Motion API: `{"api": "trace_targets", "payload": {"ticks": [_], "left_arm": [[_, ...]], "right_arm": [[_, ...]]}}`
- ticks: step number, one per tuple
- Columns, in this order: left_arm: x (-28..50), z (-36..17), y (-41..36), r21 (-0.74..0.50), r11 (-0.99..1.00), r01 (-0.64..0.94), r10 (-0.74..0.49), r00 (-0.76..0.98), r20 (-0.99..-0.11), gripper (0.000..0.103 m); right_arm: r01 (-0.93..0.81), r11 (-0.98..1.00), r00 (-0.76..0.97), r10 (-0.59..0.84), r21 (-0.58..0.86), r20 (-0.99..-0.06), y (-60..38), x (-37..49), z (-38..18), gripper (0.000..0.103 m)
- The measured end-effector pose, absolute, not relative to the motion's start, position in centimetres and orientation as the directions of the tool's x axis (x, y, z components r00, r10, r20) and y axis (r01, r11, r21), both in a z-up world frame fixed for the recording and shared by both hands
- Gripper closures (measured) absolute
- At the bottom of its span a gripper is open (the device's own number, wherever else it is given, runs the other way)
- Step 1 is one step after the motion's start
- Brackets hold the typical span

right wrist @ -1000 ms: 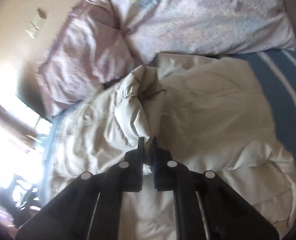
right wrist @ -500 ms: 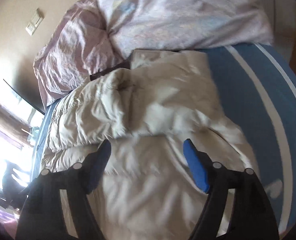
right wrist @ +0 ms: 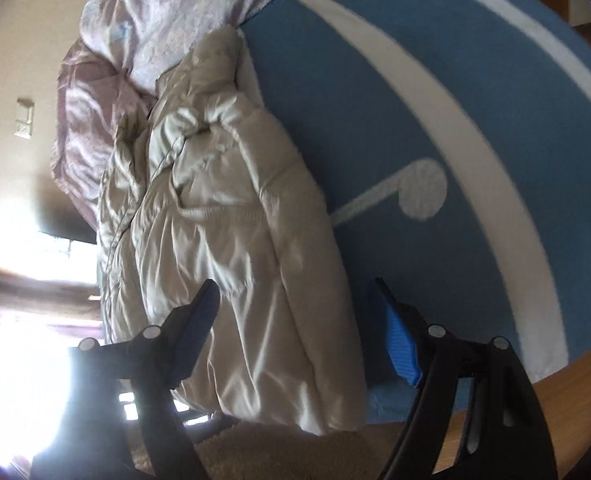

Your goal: Fold large clothes

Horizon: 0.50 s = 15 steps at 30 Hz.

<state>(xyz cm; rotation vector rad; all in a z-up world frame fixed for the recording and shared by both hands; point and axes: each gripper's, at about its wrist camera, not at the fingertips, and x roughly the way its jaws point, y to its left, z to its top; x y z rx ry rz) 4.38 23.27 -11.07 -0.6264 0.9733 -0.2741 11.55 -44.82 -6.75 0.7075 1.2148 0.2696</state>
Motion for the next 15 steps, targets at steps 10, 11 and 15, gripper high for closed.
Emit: {"api": "trace_targets", "payload": {"ticks": [10, 11, 15], "left_arm": [[3.3, -11.9, 21.6, -0.721, 0.690, -0.065, -0.585, 0.536, -0.609, 0.026], [3.1, -12.0, 21.5, -0.728, 0.682, -0.066, -0.590, 0.538, -0.602, 0.027], [2.8, -12.2, 20.9, -0.747, 0.662, -0.059, -0.605, 0.546, -0.579, 0.028]], "right_arm": [[0.085, 0.716, 0.321, 0.639, 0.693, -0.699, -43.3, 11.2, -7.3, 0.030], [0.079, 0.706, 0.321, 0.650, 0.704, -0.689, -43.2, 11.3, -7.3, 0.031], [0.032, 0.695, 0.306, 0.678, 0.718, -0.669, -42.6, 11.0, -7.4, 0.033]]}}
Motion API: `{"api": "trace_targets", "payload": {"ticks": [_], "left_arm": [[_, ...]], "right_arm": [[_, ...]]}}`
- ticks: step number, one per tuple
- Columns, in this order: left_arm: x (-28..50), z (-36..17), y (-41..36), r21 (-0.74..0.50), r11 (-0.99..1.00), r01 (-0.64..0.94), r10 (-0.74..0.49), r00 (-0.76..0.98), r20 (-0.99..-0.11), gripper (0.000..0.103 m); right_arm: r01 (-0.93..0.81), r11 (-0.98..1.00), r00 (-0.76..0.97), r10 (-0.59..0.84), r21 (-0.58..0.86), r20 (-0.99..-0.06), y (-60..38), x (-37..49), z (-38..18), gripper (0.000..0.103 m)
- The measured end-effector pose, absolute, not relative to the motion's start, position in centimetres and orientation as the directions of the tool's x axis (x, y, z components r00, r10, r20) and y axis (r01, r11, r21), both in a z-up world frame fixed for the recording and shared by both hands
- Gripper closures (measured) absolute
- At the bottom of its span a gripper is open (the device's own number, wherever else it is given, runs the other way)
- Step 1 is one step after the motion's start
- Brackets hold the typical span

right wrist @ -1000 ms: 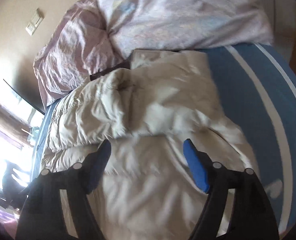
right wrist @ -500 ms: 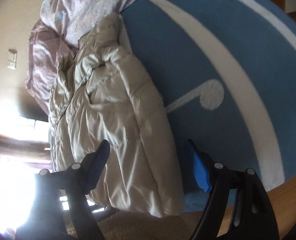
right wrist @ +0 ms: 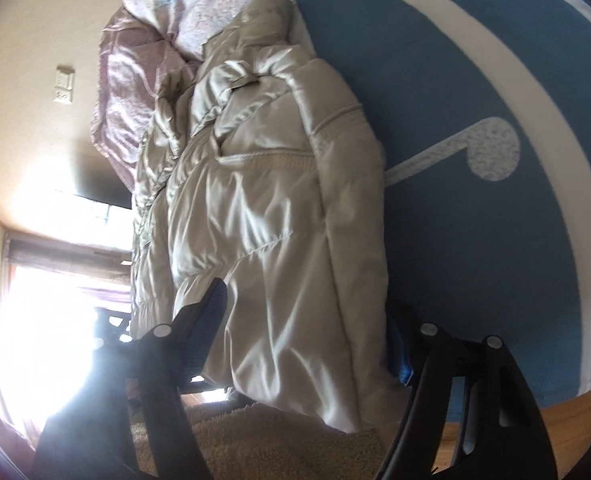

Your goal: Fold large clothes

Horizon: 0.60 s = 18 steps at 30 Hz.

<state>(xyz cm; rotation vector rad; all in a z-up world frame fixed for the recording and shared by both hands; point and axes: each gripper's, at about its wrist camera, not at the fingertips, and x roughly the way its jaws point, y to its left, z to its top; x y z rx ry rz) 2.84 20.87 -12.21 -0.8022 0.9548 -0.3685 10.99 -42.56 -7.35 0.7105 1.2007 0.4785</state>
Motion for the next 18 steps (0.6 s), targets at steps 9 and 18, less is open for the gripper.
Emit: {"api": "trace_targets", "payload": {"ticks": [9, 18], "left_arm": [[3.3, -12.2, 20.1, -0.694, 0.715, -0.085, -0.550, 0.544, -0.634, 0.054], [2.9, -10.4, 21.2, -0.709, 0.703, -0.054, -0.536, 0.615, -0.578, 0.089]], "right_arm": [[-0.052, 0.767, 0.259, 0.628, 0.639, -0.734, -40.8, 9.9, -6.9, 0.033], [-0.065, 0.755, 0.334, 0.633, 0.653, -0.698, -40.2, 8.9, -5.2, 0.085]]}}
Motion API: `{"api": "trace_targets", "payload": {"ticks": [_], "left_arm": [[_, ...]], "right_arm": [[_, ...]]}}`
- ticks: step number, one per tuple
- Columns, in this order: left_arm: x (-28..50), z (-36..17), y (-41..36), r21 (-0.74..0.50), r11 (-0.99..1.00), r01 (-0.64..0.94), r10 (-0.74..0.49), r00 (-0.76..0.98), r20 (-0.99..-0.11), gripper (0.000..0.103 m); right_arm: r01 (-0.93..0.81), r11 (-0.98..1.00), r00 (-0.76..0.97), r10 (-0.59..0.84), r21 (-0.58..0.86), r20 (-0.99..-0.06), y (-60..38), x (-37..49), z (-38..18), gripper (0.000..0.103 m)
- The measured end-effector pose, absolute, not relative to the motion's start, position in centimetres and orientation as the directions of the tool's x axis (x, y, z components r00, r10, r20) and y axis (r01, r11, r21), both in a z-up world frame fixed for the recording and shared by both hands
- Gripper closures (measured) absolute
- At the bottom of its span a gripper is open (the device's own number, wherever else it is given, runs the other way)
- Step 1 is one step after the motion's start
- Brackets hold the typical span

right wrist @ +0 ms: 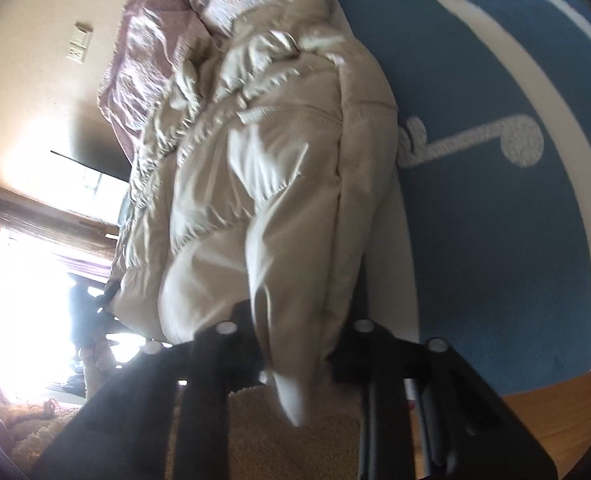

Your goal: Fold large clothes

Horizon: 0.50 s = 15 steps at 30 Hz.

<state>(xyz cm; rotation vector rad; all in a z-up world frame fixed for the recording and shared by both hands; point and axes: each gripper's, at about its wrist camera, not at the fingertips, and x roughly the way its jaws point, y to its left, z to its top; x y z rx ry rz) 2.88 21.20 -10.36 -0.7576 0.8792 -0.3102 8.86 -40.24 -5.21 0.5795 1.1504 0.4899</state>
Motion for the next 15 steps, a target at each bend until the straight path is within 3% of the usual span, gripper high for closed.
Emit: {"api": "trace_targets", "payload": {"ticks": [15], "left_arm": [[4.3, -4.5, 22.4, -0.705, 0.709, 0.035, -0.503, 0.724, -0.471, 0.090]], "right_arm": [[-0.149, 0.723, 0.576, 0.618, 0.675, -0.535, -40.4, 8.6, 1.8, 0.088]]}}
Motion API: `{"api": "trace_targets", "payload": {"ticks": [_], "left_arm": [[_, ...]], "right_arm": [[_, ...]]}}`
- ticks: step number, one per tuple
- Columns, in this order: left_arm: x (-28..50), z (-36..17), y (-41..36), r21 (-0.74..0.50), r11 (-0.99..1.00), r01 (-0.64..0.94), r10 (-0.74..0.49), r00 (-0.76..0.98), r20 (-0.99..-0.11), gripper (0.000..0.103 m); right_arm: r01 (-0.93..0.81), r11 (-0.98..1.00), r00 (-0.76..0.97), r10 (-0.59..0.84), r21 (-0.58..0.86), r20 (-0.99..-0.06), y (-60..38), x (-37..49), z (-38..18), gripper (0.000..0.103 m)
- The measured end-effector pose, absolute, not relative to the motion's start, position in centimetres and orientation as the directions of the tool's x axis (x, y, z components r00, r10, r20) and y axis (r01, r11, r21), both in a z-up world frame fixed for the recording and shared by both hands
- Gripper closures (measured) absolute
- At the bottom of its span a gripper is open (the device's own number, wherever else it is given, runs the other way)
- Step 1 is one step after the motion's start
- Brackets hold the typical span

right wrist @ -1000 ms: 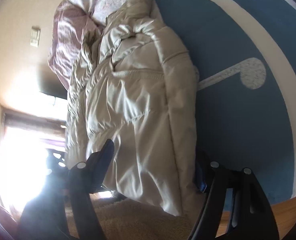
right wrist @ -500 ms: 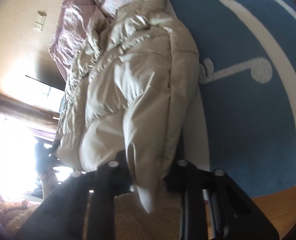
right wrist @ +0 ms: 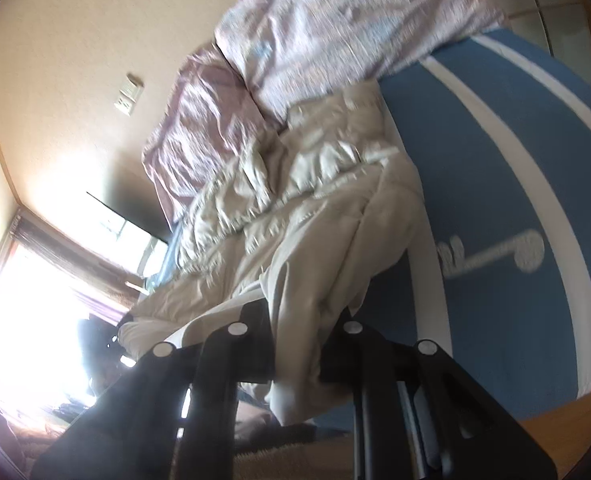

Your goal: Fold large clothes

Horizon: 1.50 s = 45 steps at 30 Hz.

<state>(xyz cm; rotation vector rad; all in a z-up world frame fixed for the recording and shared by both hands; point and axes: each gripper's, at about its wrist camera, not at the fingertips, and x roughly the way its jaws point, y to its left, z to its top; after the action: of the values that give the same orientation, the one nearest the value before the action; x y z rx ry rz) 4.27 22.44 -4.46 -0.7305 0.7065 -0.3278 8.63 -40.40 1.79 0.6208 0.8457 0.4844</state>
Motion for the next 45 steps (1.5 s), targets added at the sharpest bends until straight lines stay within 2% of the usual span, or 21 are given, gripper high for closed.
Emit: {"api": "trace_targets", "payload": {"ticks": [19, 24, 31, 38, 45], "left_arm": [[5.2, -1.3, 23.4, -0.724, 0.685, 0.076, -0.493, 0.781, -0.384, 0.090], [7.1, -0.3, 23.9, -0.758, 0.648, 0.080, -0.499, 0.796, -0.342, 0.090], [12.8, 4.3, 23.3, -0.704, 0.702, 0.109, -0.456, 0.828, -0.327, 0.090], [20.5, 5.9, 22.7, -0.685, 0.726, 0.059, -0.400, 0.847, -0.351, 0.089], [27.4, 3.4, 22.9, -0.692, 0.720, -0.050, -0.328, 0.854, -0.403, 0.087]], "right_arm": [[-0.210, 0.728, 0.689, 0.584, 0.652, -0.429, -39.3, 8.4, 5.5, 0.088], [-0.242, 0.732, 0.718, 0.577, 0.637, -0.390, -38.6, 9.9, 7.0, 0.088], [-0.244, 0.775, 0.786, 0.510, 0.582, -0.350, -37.1, 15.1, 9.9, 0.088], [-0.150, 0.837, 0.839, 0.390, 0.527, -0.380, -34.8, 23.4, 9.9, 0.087], [-0.003, 0.870, 0.827, 0.279, 0.493, -0.487, -32.8, 31.3, 6.8, 0.086]]}}
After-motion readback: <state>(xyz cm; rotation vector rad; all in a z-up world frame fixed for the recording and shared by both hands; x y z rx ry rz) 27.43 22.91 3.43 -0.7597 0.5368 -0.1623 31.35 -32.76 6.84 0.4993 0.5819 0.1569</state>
